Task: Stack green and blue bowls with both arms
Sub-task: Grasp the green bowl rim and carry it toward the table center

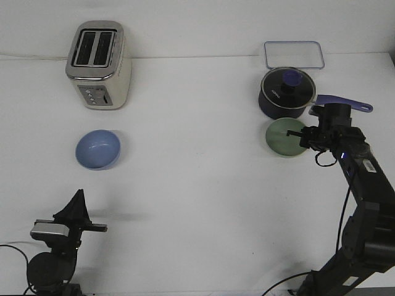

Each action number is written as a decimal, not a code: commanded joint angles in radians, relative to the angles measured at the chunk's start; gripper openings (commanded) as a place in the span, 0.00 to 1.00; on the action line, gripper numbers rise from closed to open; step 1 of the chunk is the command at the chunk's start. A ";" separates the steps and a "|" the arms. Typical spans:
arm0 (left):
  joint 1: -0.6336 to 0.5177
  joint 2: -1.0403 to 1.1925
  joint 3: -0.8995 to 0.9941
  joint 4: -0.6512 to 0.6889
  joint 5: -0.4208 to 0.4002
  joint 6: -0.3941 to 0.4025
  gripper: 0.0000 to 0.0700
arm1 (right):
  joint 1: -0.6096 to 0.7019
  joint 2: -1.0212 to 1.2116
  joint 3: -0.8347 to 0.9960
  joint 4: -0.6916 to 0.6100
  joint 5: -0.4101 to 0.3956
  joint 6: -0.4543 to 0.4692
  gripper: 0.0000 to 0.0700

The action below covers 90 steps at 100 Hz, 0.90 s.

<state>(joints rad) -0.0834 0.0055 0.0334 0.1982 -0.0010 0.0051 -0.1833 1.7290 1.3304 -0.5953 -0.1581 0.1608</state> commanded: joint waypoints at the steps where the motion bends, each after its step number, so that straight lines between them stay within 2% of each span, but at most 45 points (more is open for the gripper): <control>1: -0.002 -0.001 -0.019 0.012 0.001 0.002 0.02 | -0.002 -0.069 0.018 0.006 -0.027 -0.008 0.00; 13: -0.002 -0.001 -0.019 0.011 0.001 0.002 0.02 | 0.001 -0.183 0.018 -0.049 -0.105 -0.013 0.00; 21: -0.002 -0.001 -0.019 0.011 0.001 0.002 0.02 | 0.013 -0.253 0.016 -0.086 -0.124 -0.016 0.00; 37: -0.002 -0.001 -0.019 0.012 0.001 0.002 0.02 | 0.099 -0.385 -0.040 -0.124 -0.216 -0.020 0.00; 46: -0.002 -0.001 -0.019 0.011 0.001 0.002 0.02 | 0.190 -0.454 -0.114 -0.116 -0.209 -0.014 0.00; 67: -0.002 -0.001 -0.019 0.012 0.001 0.002 0.02 | 0.439 -0.511 -0.268 -0.070 -0.193 0.073 0.00; 90: -0.002 -0.001 -0.019 0.012 0.001 0.002 0.02 | 0.673 -0.476 -0.390 0.031 -0.120 0.142 0.00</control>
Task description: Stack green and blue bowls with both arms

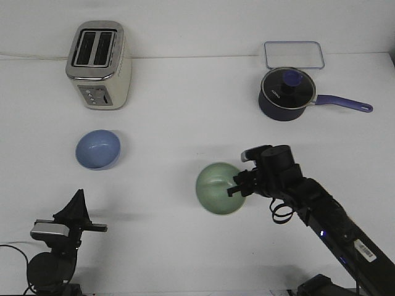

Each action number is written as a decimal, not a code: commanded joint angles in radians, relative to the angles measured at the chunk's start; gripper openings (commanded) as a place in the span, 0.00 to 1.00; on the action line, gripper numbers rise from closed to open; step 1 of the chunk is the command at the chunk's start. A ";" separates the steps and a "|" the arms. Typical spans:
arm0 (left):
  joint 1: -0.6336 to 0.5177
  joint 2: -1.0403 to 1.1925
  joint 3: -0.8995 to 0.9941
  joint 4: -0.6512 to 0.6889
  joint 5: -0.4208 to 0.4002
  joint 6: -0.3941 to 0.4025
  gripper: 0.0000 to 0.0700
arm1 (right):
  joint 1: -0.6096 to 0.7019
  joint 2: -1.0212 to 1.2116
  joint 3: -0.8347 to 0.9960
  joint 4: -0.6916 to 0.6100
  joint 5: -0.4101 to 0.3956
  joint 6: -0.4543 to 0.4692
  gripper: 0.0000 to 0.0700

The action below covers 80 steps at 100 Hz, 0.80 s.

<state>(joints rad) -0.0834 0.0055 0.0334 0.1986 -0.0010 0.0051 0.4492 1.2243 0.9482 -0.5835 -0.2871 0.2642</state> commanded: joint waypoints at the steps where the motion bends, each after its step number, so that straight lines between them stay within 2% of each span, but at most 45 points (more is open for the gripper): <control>1: -0.002 -0.001 -0.019 0.012 0.001 0.002 0.02 | 0.048 0.032 -0.012 0.024 0.013 0.040 0.00; 19: -0.002 -0.001 -0.019 0.005 0.001 0.002 0.02 | 0.139 0.119 -0.034 0.076 0.032 0.050 0.00; 36: -0.002 -0.001 -0.019 0.007 0.001 0.001 0.02 | 0.169 0.213 -0.034 0.093 0.100 0.036 0.00; 44: -0.002 -0.001 -0.018 0.013 0.001 -0.016 0.02 | 0.173 0.246 -0.034 0.098 0.105 0.018 0.01; 49: -0.002 -0.001 -0.016 0.012 0.001 -0.059 0.02 | 0.174 0.254 -0.034 0.097 0.104 0.016 0.06; 52: -0.002 -0.001 -0.013 0.013 0.000 -0.085 0.02 | 0.174 0.256 -0.034 0.097 0.104 0.015 0.14; 54: -0.002 -0.001 -0.011 0.013 0.000 -0.100 0.02 | 0.174 0.256 -0.034 0.097 0.103 0.015 0.24; 62: -0.002 -0.001 0.002 0.010 -0.006 -0.179 0.02 | 0.173 0.238 -0.032 0.097 0.097 0.014 0.40; 69: -0.002 0.000 0.023 0.003 -0.009 -0.239 0.02 | 0.163 0.203 -0.024 0.092 0.096 0.001 0.42; 80: -0.002 0.015 0.095 -0.066 -0.035 -0.270 0.02 | 0.130 0.108 0.004 0.080 0.097 -0.031 0.42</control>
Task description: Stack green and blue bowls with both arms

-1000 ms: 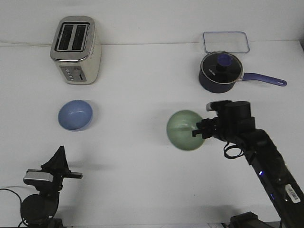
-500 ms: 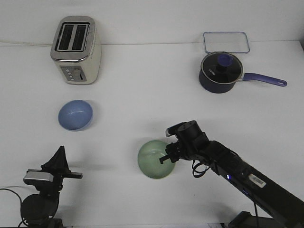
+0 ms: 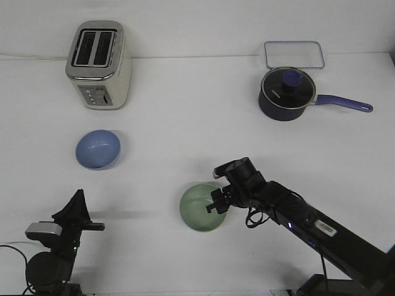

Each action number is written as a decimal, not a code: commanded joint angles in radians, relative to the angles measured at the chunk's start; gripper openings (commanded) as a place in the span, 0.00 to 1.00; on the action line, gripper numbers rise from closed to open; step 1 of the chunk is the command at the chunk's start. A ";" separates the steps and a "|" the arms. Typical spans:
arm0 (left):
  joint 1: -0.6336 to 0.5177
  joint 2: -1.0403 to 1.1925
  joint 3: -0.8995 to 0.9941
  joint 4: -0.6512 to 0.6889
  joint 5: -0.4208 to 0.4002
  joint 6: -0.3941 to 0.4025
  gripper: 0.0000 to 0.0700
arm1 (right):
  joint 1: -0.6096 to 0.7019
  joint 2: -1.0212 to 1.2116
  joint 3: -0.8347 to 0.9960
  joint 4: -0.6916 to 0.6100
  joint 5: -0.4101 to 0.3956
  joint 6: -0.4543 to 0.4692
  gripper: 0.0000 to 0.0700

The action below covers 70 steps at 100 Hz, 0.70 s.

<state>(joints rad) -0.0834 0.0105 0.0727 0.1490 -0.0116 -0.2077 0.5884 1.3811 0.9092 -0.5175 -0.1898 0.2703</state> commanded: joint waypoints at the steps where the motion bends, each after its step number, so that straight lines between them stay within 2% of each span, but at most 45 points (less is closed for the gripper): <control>1: -0.002 0.013 0.066 -0.026 -0.030 -0.059 0.02 | -0.013 -0.057 0.047 0.014 0.000 -0.040 0.42; 11: -0.002 0.085 0.185 -0.156 -0.098 -0.071 0.02 | -0.060 -0.152 0.068 0.019 0.001 -0.074 0.42; 20: 0.000 0.204 0.301 -0.250 -0.116 -0.070 0.02 | -0.116 -0.229 0.069 0.043 0.012 -0.120 0.42; 34: 0.011 0.484 0.507 -0.386 -0.114 -0.060 0.02 | -0.190 -0.313 0.050 0.078 0.029 -0.164 0.42; 53: 0.043 0.897 0.809 -0.582 -0.047 0.036 0.04 | -0.237 -0.422 -0.114 0.188 0.033 -0.161 0.42; 57: 0.053 0.970 0.864 -0.607 -0.034 0.042 0.16 | -0.240 -0.438 -0.156 0.212 0.033 -0.162 0.42; 67: 0.080 1.119 0.978 -0.635 0.006 0.042 0.74 | -0.242 -0.461 -0.239 0.249 0.029 -0.150 0.42; 70: 0.092 1.156 1.005 -0.636 0.016 0.042 0.86 | -0.242 -0.465 -0.257 0.249 0.025 -0.142 0.42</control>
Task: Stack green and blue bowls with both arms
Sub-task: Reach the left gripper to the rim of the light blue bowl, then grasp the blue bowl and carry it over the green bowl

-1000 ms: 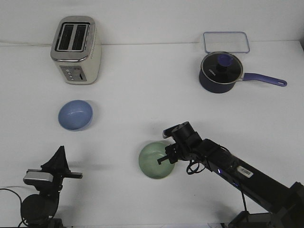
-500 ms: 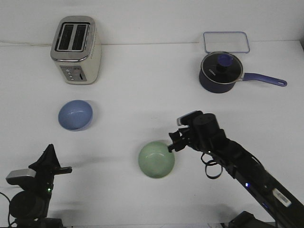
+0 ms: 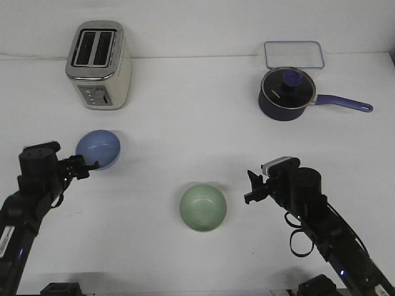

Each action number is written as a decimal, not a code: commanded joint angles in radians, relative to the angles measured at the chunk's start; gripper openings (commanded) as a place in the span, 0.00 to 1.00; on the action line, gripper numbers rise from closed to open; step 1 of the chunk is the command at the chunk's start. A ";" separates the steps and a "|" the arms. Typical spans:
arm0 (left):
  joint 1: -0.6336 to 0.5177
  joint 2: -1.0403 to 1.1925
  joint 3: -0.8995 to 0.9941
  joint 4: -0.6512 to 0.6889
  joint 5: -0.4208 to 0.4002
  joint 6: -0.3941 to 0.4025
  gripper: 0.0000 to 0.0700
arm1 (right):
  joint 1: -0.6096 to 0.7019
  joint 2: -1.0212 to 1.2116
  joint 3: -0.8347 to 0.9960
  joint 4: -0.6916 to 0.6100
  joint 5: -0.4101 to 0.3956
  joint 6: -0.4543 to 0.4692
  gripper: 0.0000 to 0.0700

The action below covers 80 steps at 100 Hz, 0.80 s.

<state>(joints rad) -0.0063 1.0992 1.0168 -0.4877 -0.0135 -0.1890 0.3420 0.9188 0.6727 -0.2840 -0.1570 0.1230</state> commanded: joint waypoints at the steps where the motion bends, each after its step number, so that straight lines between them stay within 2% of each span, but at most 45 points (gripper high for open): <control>1: 0.019 0.079 0.069 0.000 0.020 0.024 0.88 | 0.005 -0.003 -0.023 0.016 -0.008 0.005 0.42; 23: 0.097 0.280 0.189 -0.063 0.027 0.056 0.89 | 0.005 -0.003 -0.054 0.022 -0.036 0.011 0.42; 43: 0.167 0.436 0.201 -0.077 0.143 0.074 0.89 | 0.005 -0.003 -0.054 0.055 -0.037 0.011 0.42; 63: 0.177 0.555 0.201 -0.027 0.180 0.092 0.87 | 0.005 -0.003 -0.054 0.056 -0.036 0.011 0.42; 68: 0.177 0.574 0.201 -0.019 0.180 0.092 0.79 | 0.005 -0.003 -0.054 0.056 -0.036 0.011 0.42; 80: 0.173 0.604 0.201 -0.003 0.193 0.092 0.34 | 0.005 -0.003 -0.054 0.055 -0.036 0.012 0.42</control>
<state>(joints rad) 0.1680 1.6802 1.2034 -0.4957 0.1646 -0.1131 0.3420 0.9131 0.6125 -0.2409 -0.1902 0.1276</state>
